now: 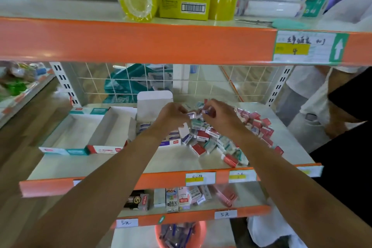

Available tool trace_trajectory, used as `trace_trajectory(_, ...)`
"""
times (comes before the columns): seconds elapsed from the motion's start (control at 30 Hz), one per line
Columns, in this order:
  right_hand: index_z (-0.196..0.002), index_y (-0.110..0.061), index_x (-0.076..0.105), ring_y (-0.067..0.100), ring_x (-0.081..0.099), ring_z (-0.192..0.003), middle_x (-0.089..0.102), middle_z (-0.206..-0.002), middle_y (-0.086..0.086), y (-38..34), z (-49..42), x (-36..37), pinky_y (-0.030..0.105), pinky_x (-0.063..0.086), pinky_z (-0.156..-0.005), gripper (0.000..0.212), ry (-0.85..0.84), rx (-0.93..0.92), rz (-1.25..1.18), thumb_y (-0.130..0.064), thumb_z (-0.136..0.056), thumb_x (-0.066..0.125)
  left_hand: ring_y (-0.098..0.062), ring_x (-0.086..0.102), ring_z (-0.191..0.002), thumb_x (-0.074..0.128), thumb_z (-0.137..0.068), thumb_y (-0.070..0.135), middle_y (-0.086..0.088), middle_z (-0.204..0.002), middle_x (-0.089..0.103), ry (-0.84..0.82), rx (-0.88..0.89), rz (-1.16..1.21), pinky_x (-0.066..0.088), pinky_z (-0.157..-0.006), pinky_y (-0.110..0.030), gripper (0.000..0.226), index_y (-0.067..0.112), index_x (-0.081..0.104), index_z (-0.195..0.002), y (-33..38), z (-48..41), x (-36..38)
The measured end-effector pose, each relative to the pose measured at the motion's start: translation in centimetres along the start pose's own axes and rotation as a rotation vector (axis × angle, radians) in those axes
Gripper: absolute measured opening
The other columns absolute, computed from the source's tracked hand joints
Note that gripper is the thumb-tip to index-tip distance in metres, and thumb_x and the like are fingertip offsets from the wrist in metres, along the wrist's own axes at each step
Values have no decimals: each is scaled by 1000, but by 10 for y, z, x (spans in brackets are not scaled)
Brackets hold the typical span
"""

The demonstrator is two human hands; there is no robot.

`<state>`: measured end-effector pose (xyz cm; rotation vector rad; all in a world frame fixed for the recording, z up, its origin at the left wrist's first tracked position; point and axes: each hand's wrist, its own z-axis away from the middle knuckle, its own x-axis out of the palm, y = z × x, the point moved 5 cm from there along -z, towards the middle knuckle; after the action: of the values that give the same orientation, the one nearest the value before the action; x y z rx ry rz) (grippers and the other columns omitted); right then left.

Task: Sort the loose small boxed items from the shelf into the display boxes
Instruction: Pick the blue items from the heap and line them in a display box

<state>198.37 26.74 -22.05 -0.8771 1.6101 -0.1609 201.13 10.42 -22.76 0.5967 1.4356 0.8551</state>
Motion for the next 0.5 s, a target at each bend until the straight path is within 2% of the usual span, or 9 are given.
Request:
trace_trajectory(0.07,-99,-15,59,16,59,-77,64,-89,1,-6,-2,6,25,47,-70,17,-12,33,-34,-19,-86,69,-15,63,-64,66,-85,11,-10,-77,65,29,-15,25,55,-59,-18,16,14,59,-71,-6,4,-10)
trace_trajectory(0.1,-96,-17,58,16,59,-77,63,-88,1,-8,-4,10,24,46,-69,16,-12,47,-50,-20,-86,69,-18,65,-67,65,-86,13,-15,-79,66,52,-23,20,56,-61,-19,17,13,58,-71,-8,5,-14)
trace_trajectory(0.17,-90,-20,54,14,57,-76,61,-83,-2,-12,-6,17,18,42,-65,16,-21,70,-92,-21,-86,70,-27,69,-77,65,-87,19,-20,-85,69,79,-55,8,58,-75,-30,21,13,57,-68,-13,9,-22)
trace_trajectory(0.2,-88,-22,53,13,57,-75,60,-82,-4,-15,-6,21,17,42,-64,17,-34,78,-116,-19,-85,70,-28,68,-78,65,-87,22,-19,-84,69,85,-73,-2,57,-75,-32,23,13,57,-67,-18,10,-26)
trace_trajectory(0.27,-91,-22,54,15,59,-78,60,-82,-5,-23,-7,27,23,47,-68,18,-51,73,-162,-15,-85,69,-18,61,-66,64,-88,29,-9,-73,65,106,-78,-44,48,-60,-22,28,16,55,-65,-25,11,-33)
trace_trajectory(0.33,-97,-23,56,15,61,-81,62,-86,-5,-31,-8,33,22,48,-68,18,-78,63,-211,-12,-87,66,-10,53,-64,65,-88,31,0,-70,59,123,-75,-32,38,-55,-18,26,17,55,-68,-30,15,-41)
trace_trajectory(0.43,-95,-22,63,14,63,-86,65,-90,-6,-38,-10,41,23,48,-72,14,-132,66,-196,-12,-87,66,-18,62,-79,67,-86,25,-5,-86,66,134,-98,9,48,-71,-24,15,14,59,-81,-38,19,-51)
trace_trajectory(0.5,-95,-23,64,14,63,-88,66,-92,-6,-41,-12,47,27,50,-77,15,-161,90,-191,-12,-85,68,-22,68,-79,69,-83,13,-13,-94,68,118,-119,134,58,-74,-31,13,12,58,-89,-43,22,-55)
